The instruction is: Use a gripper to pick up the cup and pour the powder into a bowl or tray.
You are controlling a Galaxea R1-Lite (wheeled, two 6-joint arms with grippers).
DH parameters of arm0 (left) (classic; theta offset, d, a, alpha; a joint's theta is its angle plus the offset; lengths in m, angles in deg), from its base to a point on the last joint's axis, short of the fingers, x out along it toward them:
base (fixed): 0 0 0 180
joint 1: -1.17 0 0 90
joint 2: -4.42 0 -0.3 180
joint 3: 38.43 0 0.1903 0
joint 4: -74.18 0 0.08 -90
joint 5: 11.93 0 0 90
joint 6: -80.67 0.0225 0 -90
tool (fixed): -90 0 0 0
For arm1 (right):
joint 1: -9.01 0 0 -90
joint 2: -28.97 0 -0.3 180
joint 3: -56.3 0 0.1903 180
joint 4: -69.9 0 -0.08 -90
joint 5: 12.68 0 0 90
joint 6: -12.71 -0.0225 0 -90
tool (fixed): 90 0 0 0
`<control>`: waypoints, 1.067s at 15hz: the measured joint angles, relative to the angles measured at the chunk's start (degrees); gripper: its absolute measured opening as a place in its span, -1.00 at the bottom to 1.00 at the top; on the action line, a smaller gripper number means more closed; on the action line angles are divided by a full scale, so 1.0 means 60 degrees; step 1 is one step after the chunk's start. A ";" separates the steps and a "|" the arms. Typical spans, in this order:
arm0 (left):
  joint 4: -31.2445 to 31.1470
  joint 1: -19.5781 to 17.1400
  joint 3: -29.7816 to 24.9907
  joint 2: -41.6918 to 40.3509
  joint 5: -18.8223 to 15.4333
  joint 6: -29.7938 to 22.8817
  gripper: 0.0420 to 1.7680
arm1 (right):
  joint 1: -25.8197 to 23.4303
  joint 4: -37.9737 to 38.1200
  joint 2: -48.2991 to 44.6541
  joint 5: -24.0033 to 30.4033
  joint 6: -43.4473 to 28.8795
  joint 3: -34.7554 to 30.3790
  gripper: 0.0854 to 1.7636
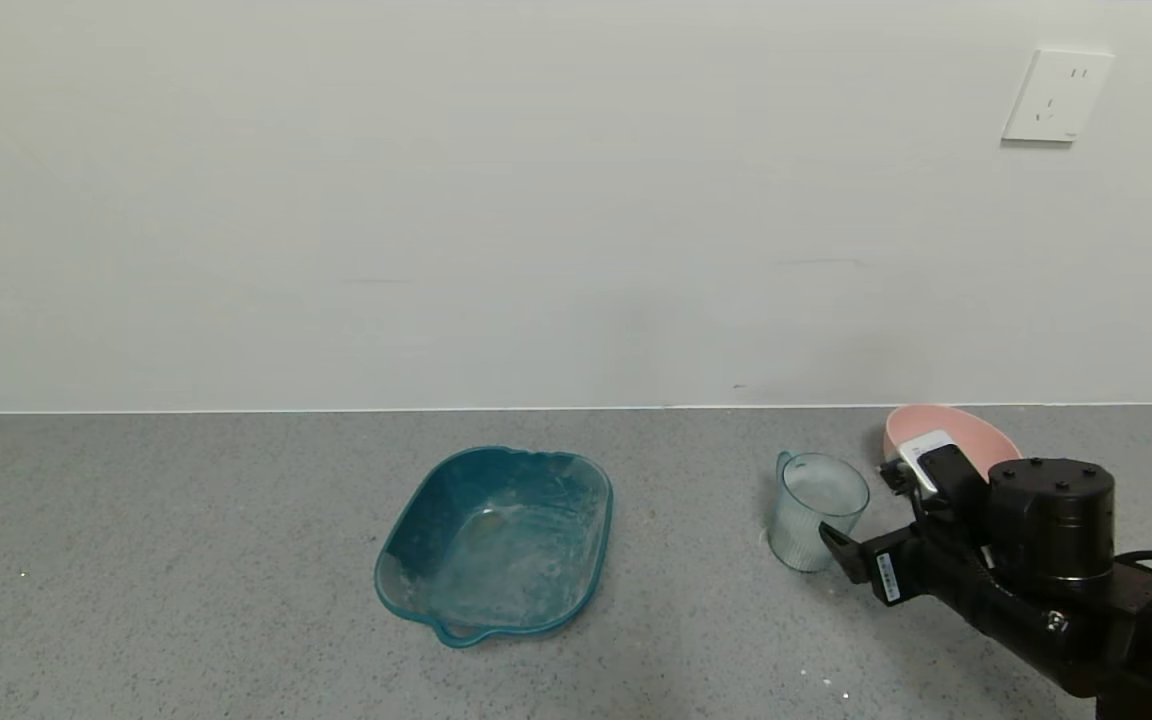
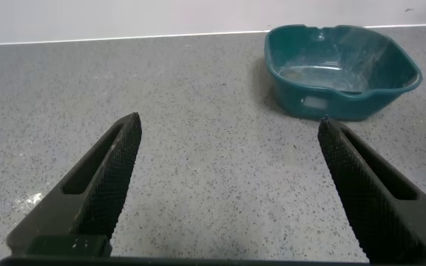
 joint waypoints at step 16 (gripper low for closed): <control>0.0000 0.0000 0.0000 0.0000 0.0000 0.0000 0.94 | -0.0098 0.3391 -0.5563 -0.0825 -0.0026 -0.1126 0.92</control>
